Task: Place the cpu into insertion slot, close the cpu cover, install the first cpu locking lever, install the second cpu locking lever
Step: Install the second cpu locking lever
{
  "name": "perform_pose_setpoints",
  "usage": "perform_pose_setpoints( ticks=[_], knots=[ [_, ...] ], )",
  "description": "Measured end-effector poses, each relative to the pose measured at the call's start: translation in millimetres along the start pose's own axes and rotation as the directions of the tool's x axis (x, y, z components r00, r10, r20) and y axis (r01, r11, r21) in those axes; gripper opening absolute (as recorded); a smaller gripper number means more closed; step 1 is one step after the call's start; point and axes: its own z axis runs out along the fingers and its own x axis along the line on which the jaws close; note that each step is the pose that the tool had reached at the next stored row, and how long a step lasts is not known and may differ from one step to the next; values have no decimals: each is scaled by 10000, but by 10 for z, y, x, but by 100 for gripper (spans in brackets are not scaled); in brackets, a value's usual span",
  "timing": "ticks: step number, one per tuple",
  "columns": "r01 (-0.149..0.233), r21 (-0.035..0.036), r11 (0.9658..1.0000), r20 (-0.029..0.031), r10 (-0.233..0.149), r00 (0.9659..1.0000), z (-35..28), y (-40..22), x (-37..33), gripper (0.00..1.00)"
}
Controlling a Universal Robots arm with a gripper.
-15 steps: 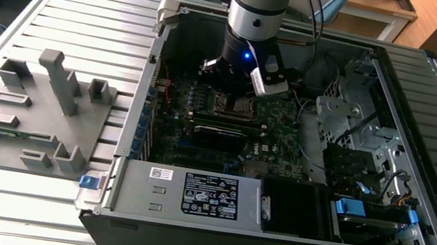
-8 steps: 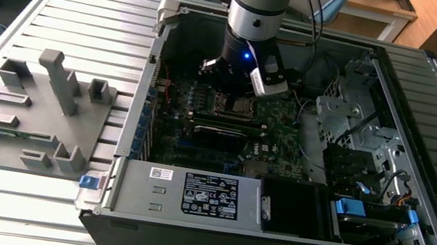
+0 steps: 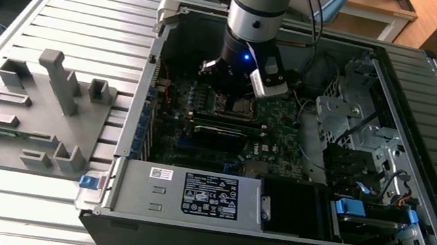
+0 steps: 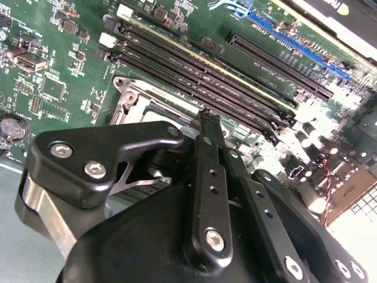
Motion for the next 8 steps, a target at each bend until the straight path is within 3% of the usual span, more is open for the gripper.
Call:
perform_pose_setpoints(
  ticks=[8],
  knots=[
    [4,1,10000,-1,-4,10000,23,-4,50,11]
  ],
)
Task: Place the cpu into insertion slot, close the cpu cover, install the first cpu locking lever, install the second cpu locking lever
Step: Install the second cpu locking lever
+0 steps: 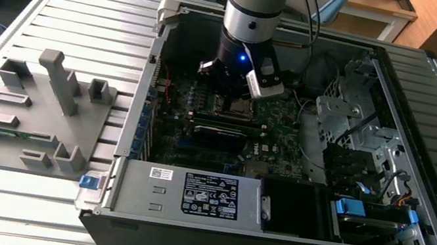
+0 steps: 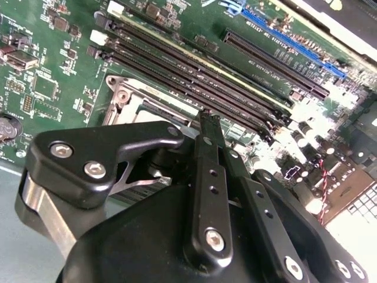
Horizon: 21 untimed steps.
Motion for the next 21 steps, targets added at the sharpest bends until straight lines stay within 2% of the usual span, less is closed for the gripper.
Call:
perform_pose_setpoints(
  ticks=[4,9,21],
  knots=[
    [1,-3,10000,2,-1,10000,5,0,0,11],
    [0,-2,10000,1,0,10000,64,0,4,11],
    [0,1,10000,0,0,10000,84,0,7,11]
  ],
)
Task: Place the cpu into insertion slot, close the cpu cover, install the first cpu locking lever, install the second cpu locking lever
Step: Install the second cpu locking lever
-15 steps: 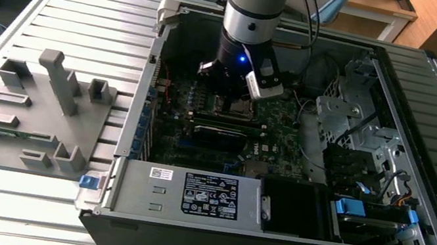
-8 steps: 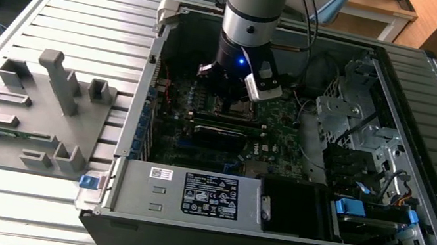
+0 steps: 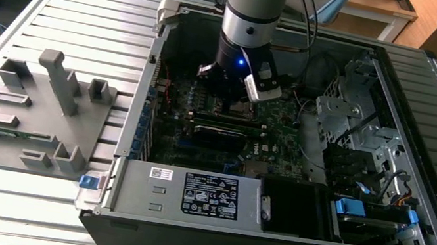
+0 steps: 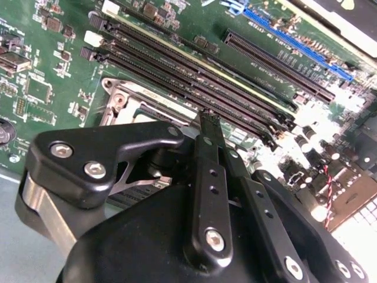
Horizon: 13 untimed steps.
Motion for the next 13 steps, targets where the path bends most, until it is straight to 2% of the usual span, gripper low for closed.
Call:
perform_pose_setpoints(
  ticks=[13],
  knots=[
    [0,-1,10000,0,0,10000,16,0,11,11]
  ],
)
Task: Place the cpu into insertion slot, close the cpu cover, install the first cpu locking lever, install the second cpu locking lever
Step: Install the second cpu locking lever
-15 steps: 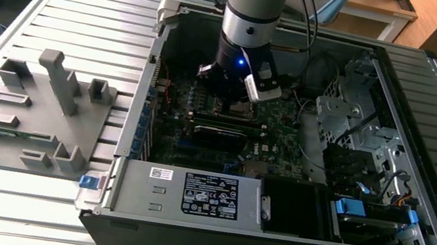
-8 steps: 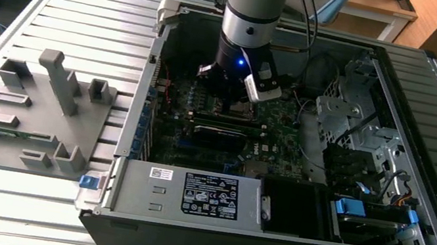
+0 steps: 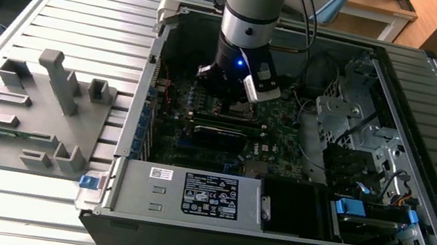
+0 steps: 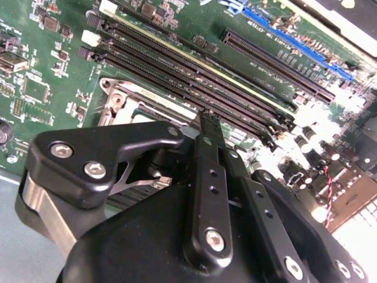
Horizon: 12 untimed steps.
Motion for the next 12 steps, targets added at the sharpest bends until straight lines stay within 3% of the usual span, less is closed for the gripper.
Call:
perform_pose_setpoints(
  ticks=[12],
  knots=[
    [-1,-2,10000,2,1,10000,14,0,12,11]
  ],
)
